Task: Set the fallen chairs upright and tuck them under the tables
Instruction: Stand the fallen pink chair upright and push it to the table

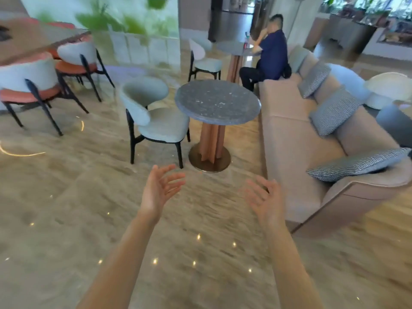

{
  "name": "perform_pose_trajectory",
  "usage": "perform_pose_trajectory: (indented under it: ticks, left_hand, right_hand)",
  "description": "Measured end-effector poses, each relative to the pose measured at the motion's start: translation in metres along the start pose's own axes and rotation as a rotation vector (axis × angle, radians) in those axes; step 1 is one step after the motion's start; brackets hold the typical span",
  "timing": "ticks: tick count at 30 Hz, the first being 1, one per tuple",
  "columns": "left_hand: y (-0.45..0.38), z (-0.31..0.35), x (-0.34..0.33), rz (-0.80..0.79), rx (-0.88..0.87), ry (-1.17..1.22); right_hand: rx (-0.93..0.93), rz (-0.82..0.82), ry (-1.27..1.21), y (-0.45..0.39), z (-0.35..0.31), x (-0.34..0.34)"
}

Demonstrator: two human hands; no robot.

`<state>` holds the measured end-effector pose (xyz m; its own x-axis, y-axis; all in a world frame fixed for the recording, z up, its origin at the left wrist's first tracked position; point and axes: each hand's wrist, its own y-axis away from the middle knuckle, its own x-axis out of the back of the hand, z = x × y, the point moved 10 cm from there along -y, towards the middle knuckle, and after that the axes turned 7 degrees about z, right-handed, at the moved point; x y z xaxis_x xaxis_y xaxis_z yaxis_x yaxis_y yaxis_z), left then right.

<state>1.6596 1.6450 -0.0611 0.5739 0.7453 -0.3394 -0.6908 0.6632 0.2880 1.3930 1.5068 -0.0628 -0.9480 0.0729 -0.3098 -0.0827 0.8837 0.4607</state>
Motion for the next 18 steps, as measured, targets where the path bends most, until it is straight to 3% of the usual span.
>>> perform_pose_trajectory:
  ticks: [9,18]
  left_hand:
    - [0.090,0.028,0.144,0.494,-0.185,0.145]
    - [0.256,0.014,0.244,0.948,-0.312,0.277]
  right_hand:
    - [-0.123,-0.481,0.287,0.039,0.070,-0.134]
    - [-0.301,-0.878,0.504,0.151,0.168,-0.190]
